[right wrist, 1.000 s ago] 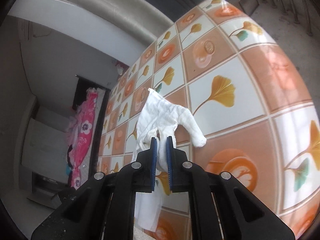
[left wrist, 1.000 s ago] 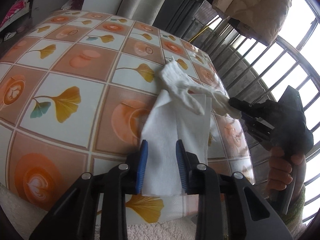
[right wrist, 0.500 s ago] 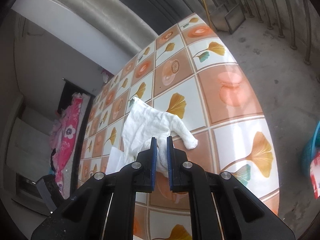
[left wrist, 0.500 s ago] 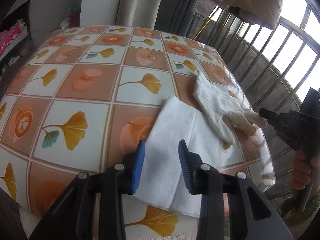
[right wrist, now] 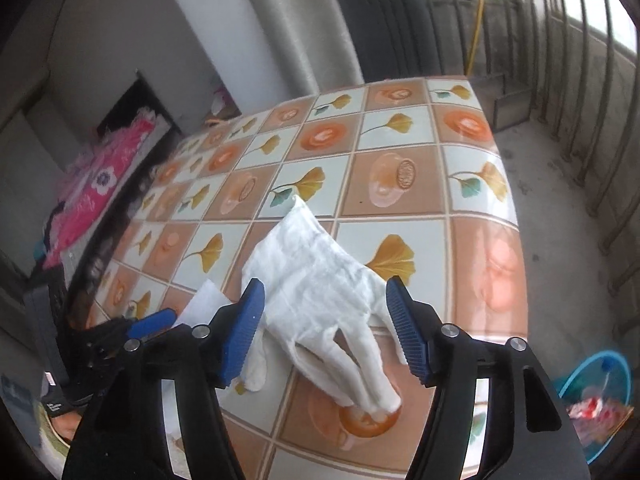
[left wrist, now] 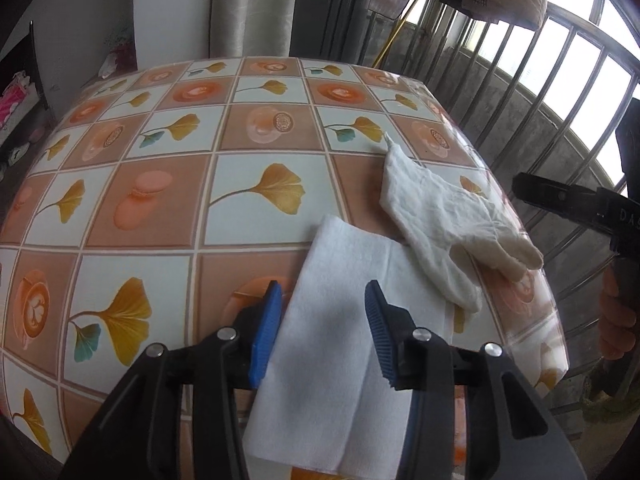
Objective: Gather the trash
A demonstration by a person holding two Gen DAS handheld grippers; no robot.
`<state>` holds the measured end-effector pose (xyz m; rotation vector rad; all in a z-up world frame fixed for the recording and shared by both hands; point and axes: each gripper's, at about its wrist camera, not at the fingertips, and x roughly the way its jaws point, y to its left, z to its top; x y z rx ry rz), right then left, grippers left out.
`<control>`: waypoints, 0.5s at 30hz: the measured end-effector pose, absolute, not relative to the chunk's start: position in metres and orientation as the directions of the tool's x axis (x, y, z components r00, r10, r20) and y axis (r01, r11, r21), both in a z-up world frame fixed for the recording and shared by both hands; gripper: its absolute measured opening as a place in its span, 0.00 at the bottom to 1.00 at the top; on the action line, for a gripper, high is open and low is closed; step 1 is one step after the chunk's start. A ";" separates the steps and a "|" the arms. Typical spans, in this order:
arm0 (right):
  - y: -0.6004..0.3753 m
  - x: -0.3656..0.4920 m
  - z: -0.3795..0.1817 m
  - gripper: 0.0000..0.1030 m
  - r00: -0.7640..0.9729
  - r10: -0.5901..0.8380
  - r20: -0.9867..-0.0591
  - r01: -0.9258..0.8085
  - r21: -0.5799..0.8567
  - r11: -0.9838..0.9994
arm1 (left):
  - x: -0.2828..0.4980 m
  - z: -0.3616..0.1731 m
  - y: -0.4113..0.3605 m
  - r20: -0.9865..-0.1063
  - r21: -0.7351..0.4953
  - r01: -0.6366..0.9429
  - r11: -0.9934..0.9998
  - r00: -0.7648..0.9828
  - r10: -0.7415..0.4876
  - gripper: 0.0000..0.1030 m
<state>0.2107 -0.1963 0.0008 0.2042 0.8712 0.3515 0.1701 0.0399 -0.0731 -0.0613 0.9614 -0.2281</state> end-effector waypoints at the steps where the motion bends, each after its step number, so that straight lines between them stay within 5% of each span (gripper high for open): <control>1: -0.187 0.216 -0.001 0.62 0.582 0.376 -0.721 -0.242 0.289 0.926 | 0.171 -0.075 0.038 -0.809 -0.136 0.167 0.977 0.550 -0.207 0.40; 7: -0.144 0.239 -0.024 0.61 0.528 0.283 -0.800 -0.325 0.118 0.938 | 0.172 -0.077 0.030 -0.811 -0.021 0.183 0.983 0.572 -0.124 0.40; 10: -0.135 0.240 -0.036 0.51 0.532 0.213 -0.820 -0.333 0.029 0.942 | 0.171 -0.077 0.030 -0.808 -0.010 0.183 0.983 0.578 -0.116 0.39; 15: -0.140 0.237 -0.035 0.39 0.541 0.198 -0.818 -0.317 0.019 0.948 | 0.170 -0.078 0.031 -0.797 -0.003 0.178 0.984 0.594 -0.110 0.20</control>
